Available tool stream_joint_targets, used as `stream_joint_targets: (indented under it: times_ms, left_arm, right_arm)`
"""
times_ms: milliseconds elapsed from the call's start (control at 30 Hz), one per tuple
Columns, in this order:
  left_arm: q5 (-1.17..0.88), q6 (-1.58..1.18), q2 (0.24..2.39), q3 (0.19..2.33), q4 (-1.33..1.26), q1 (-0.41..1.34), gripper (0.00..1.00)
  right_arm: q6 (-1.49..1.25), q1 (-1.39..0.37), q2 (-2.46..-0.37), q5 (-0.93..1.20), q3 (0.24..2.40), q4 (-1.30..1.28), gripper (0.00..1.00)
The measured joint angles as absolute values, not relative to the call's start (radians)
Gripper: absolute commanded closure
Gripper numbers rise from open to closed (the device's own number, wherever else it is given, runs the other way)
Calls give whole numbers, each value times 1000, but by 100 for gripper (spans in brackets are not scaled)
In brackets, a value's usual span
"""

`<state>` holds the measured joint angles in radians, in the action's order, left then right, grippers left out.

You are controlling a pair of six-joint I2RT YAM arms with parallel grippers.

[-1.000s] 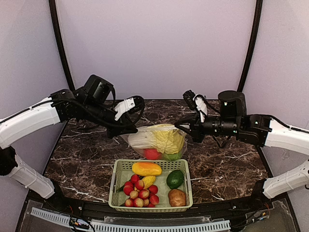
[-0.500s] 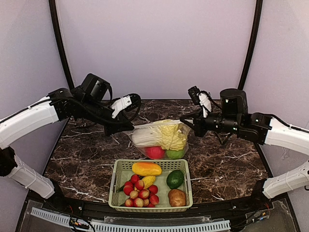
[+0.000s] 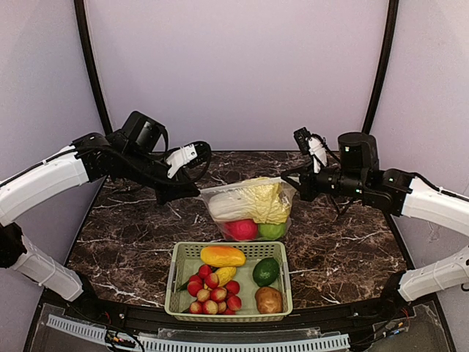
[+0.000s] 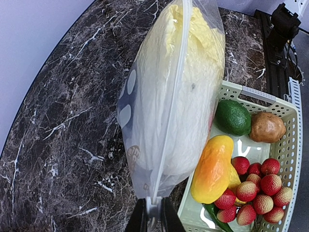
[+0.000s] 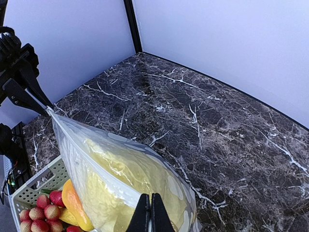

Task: Place the food in the zip-top bag and seal the zipper
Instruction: Zip the zipper in the bin, then set the zipper food storage bag at the center of the board.

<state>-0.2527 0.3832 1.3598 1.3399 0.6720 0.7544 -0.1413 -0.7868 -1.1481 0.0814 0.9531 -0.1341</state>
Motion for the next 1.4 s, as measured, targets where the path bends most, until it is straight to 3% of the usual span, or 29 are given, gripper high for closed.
stream_joint_targets:
  times_ms: [633,733,833,967,1167,1233,1333,1400]
  left_arm:
    - [-245,390,1360,1340,671,749,98]
    - [-245,385,1360,1340,671,748,85]
    - [-254,366,1360,1334,665,744,56]
    - [-318,276,1361,1307,612,729,31]
    - [-419,98,1365,1278,435,727,20]
    - [-430,37,1365,1277,375,728,17]
    - [-419,-34,1365,1277,322,726,17]
    - [-400,-70,1365,1277,312,722,17]
  right_arm:
    - [-144,-774,-1148,114,950,-134,100]
    - [-144,-773,-1148,118,950,-134,100]
    - [-144,-769,-1150,135,950,-134,100]
    - [-151,-751,-1179,160,951,-126,100]
    - [-170,-744,-1238,184,966,-106,99]
    - [-178,-744,-1251,181,979,-106,84]
    - [-195,-744,-1258,171,990,-105,43]
    - [-199,-744,-1258,165,991,-107,3]
